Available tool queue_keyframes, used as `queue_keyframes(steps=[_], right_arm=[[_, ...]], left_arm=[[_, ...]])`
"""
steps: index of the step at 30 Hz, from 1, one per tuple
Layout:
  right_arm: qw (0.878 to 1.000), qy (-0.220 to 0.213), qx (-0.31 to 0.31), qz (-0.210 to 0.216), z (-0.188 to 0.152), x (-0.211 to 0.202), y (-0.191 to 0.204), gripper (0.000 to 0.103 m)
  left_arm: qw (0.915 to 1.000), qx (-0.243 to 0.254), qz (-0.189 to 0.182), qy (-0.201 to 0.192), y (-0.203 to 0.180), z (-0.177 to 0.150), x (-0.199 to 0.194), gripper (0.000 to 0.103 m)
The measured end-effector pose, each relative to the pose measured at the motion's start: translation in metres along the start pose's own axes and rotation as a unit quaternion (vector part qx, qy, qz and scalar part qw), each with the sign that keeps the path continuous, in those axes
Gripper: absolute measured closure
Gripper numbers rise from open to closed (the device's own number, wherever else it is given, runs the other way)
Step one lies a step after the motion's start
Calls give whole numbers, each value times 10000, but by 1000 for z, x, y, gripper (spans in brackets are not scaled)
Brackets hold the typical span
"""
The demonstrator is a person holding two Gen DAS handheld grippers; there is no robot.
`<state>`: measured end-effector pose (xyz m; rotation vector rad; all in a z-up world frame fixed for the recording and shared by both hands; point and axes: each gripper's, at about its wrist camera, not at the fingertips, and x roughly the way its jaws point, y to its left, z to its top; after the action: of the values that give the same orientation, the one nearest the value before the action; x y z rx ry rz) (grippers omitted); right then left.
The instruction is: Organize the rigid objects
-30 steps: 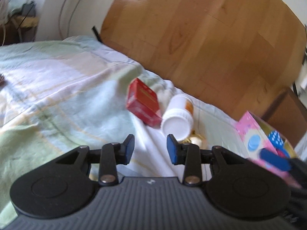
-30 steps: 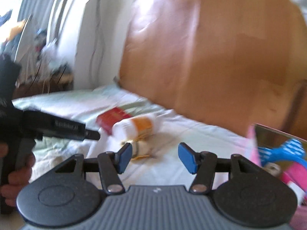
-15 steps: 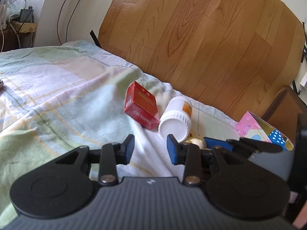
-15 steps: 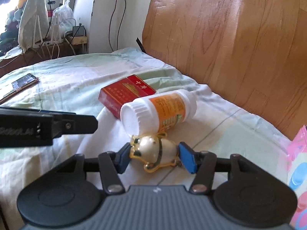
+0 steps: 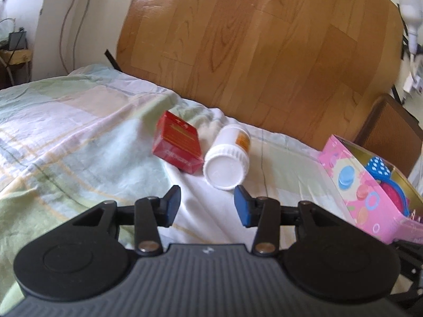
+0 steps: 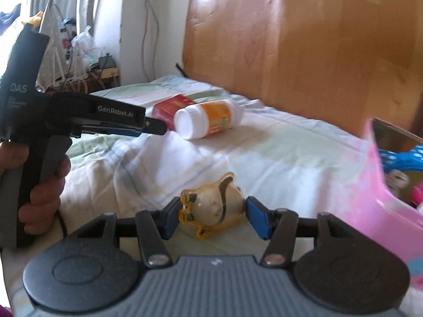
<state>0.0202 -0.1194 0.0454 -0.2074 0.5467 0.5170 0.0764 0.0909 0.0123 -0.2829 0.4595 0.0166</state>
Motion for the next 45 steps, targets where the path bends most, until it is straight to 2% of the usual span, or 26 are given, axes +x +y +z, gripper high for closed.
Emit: queue_keyframes(steps=[4, 10, 14, 17, 23, 30, 35, 39, 42, 45], right_arm=[[9986, -199, 490, 40, -4, -11, -12, 52], [9912, -231, 1224, 443, -7, -12, -36, 53], [9820, -306, 1554, 1025, -11, -16, -47, 53], [9742, -178, 1737, 1428, -12, -12, -51, 53], [9753, -243, 1848, 1181, -13, -14, -52, 44], [9656, -455, 2468, 686, -26, -28, -76, 44], [9628, -650, 2606, 290, -35, -43, -86, 44], [9623, -852, 2575, 222, -42, -57, -91, 41], [9662, -857, 2426, 144, -46, -64, -89, 41], [9751, -794, 2068, 120, -47, -70, -80, 41]], left_arm=[[9998, 197, 54, -31, -5, -2, -1, 56], [9996, 245, 105, -9, -6, -3, -1, 56], [9996, 264, 110, 3, -7, -3, 0, 56], [9996, 279, 101, 1, -7, -3, 0, 54], [9996, 276, 91, -4, -6, -3, -1, 52], [9996, 265, 66, -5, -7, -3, -1, 52], [9996, 263, 60, -7, -7, -3, -1, 52], [9996, 277, -45, 25, -6, -3, 0, 52], [9987, 340, -354, 130, -8, -3, -2, 52], [9928, 277, -1085, 421, -17, -2, -12, 52]])
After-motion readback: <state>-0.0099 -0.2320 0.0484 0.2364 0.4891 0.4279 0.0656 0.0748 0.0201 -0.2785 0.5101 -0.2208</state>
